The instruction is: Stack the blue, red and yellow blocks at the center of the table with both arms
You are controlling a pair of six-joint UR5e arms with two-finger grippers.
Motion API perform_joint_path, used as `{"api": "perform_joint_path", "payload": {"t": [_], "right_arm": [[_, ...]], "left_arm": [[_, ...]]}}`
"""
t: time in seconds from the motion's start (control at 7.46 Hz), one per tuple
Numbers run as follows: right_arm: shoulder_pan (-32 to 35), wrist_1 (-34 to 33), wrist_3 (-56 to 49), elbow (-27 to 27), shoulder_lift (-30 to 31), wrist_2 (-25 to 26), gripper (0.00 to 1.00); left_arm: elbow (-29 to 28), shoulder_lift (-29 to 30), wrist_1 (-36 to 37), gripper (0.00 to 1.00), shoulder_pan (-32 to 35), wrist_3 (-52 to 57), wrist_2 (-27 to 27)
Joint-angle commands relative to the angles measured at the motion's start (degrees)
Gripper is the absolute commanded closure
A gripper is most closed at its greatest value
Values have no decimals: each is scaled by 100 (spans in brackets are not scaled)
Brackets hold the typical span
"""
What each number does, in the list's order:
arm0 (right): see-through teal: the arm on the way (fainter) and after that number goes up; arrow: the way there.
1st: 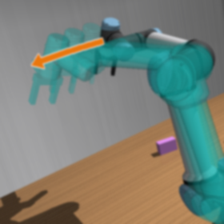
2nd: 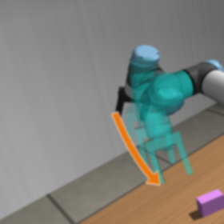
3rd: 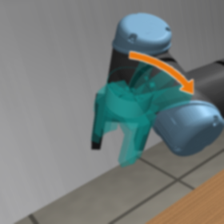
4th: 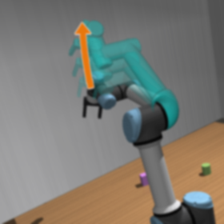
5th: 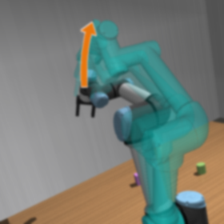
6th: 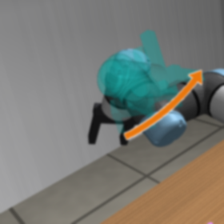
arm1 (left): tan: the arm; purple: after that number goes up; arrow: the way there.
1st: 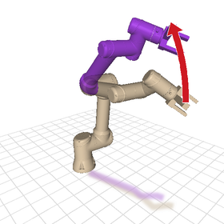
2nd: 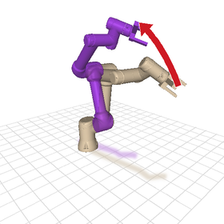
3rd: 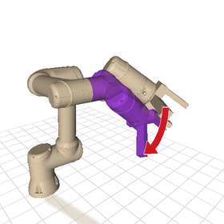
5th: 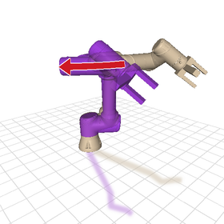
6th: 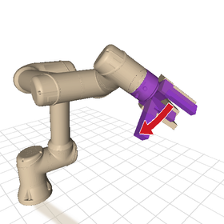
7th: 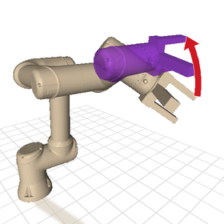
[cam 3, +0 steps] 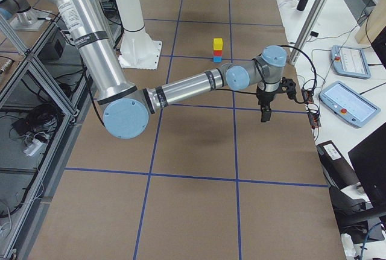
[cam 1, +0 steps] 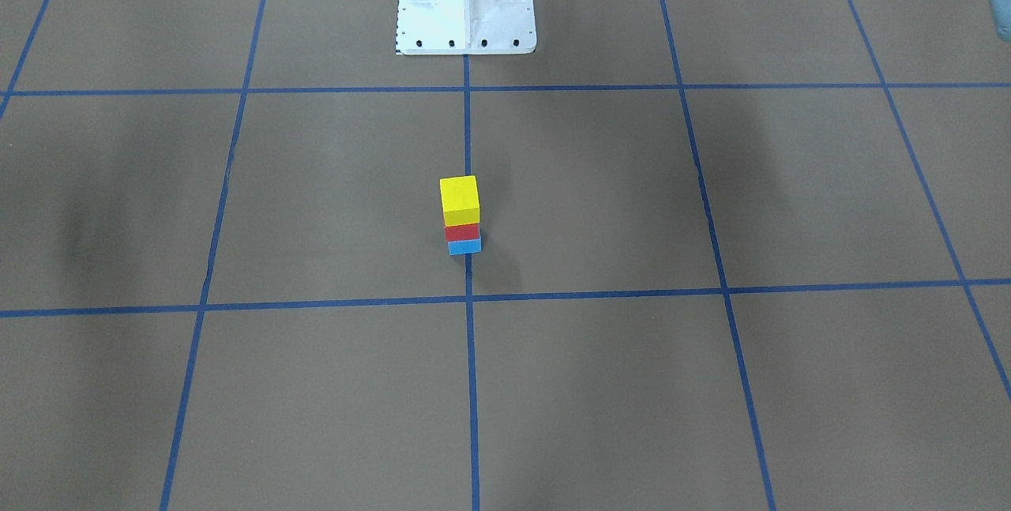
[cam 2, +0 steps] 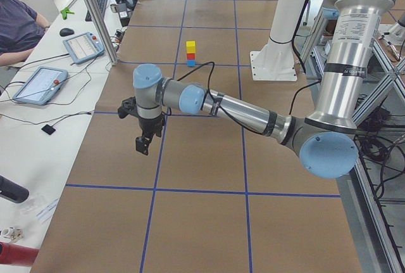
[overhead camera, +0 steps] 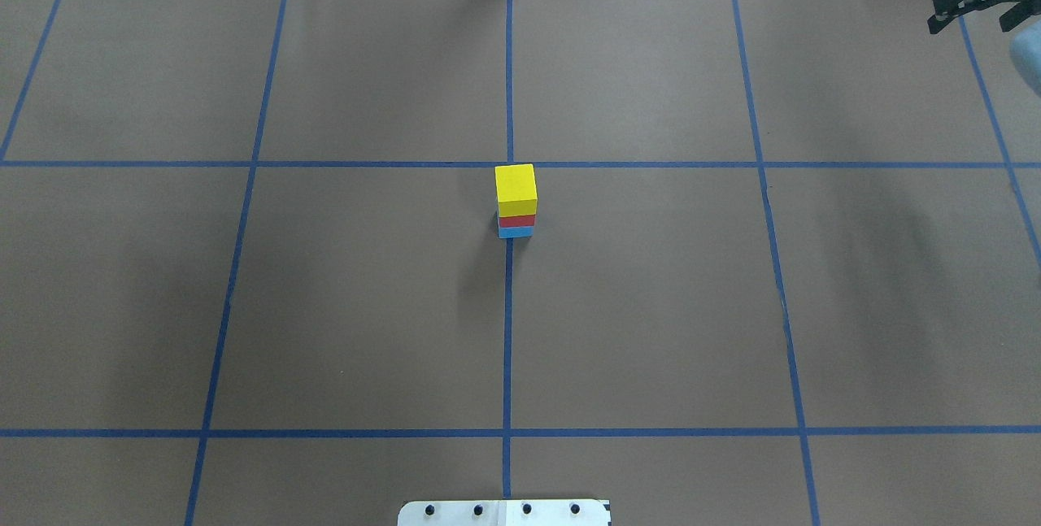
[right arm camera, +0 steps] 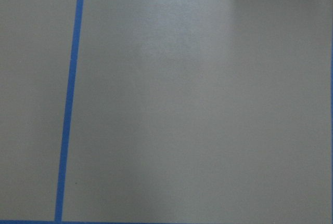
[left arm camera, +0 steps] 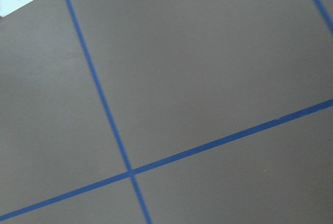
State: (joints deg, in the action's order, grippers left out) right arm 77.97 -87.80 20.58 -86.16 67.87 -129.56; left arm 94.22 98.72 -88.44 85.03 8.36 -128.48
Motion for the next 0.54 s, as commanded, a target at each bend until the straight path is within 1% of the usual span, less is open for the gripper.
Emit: {"api": "perform_joint_path", "payload": {"t": [0.0,0.13,0.27,0.4], "right_arm": [[481,-18,-1061,11,418,-244,0],[622,-27,-1074,11,603,-567,0],[780,-27,-1074,-41,787,-814,0],[833,-27,-1065,-41,928,-773,0]], "left_arm": [[-1321,-168,-716,0,242,210,-476],[-1753,-90,-1119,0,233,184,-249],[-1679,-81,-1140,0,242,-25,-247],[-1365,-159,-1132,0,242,-549,-273]]}}
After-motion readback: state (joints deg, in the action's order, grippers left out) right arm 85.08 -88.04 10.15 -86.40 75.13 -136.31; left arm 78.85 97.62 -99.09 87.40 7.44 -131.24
